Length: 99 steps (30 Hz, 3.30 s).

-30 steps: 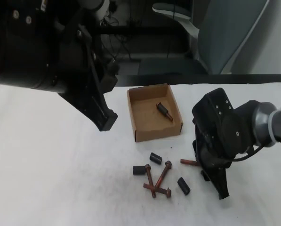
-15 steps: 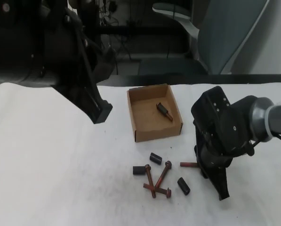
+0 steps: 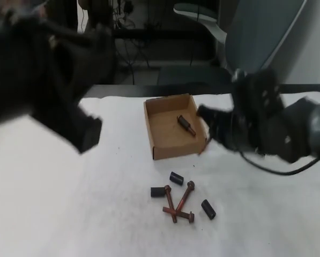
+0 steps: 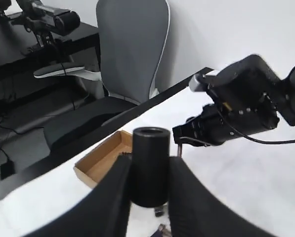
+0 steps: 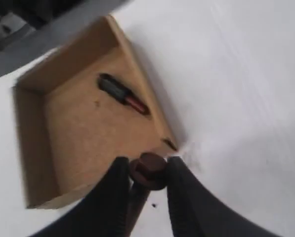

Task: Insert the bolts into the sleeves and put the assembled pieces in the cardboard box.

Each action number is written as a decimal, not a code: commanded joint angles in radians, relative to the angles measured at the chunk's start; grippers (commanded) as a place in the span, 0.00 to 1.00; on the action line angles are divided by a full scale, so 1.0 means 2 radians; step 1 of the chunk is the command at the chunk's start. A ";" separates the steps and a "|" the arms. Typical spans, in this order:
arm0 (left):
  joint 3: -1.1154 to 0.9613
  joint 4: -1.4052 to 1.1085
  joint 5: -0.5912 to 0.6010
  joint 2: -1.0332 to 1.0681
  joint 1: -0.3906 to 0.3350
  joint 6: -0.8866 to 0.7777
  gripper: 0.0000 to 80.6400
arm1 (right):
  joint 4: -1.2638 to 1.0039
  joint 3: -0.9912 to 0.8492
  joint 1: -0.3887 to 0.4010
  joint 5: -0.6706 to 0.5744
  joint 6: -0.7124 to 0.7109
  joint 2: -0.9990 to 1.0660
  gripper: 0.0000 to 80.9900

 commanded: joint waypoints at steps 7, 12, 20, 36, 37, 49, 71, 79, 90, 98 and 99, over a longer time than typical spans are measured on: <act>0.183 -0.165 0.041 -0.054 -0.024 -0.113 0.02 | -0.009 -0.003 0.043 -0.075 -0.250 -0.175 0.01; 0.294 -0.308 0.025 -0.028 -0.055 -0.141 0.02 | 0.005 -0.003 0.102 -0.040 -0.354 -0.232 0.01; 0.364 -0.454 0.002 0.027 -0.090 -0.182 0.02 | 0.020 0.024 0.184 -0.014 -0.411 -0.223 0.01; 0.364 -0.522 -0.028 0.097 -0.099 -0.166 0.02 | -0.151 0.104 0.281 0.037 -0.293 -0.209 0.01; 0.364 -0.526 -0.028 0.100 -0.099 -0.166 0.02 | -0.151 0.104 0.285 0.037 -0.292 -0.209 0.01; 0.363 -0.557 -0.022 0.112 -0.099 -0.169 0.02 | -0.132 0.111 0.304 0.037 -0.294 -0.209 0.01; 0.363 -0.557 0.000 0.112 -0.100 -0.178 0.02 | -0.185 0.118 0.298 0.057 -0.315 -0.204 0.01; 0.363 -0.557 -0.002 0.112 -0.100 -0.178 0.02 | -0.185 0.118 0.298 0.038 -0.309 -0.173 0.01; 0.356 -0.557 -0.027 0.112 -0.096 -0.166 0.02 | -0.136 0.118 0.298 -0.001 -0.288 -0.178 0.61; 0.324 -0.542 -0.025 0.115 -0.058 -0.155 0.02 | 0.028 0.103 0.295 0.045 -0.303 -0.225 0.85; 0.313 -0.527 -0.018 0.119 -0.045 -0.155 0.02 | 0.059 0.099 0.292 0.039 -0.306 -0.233 0.82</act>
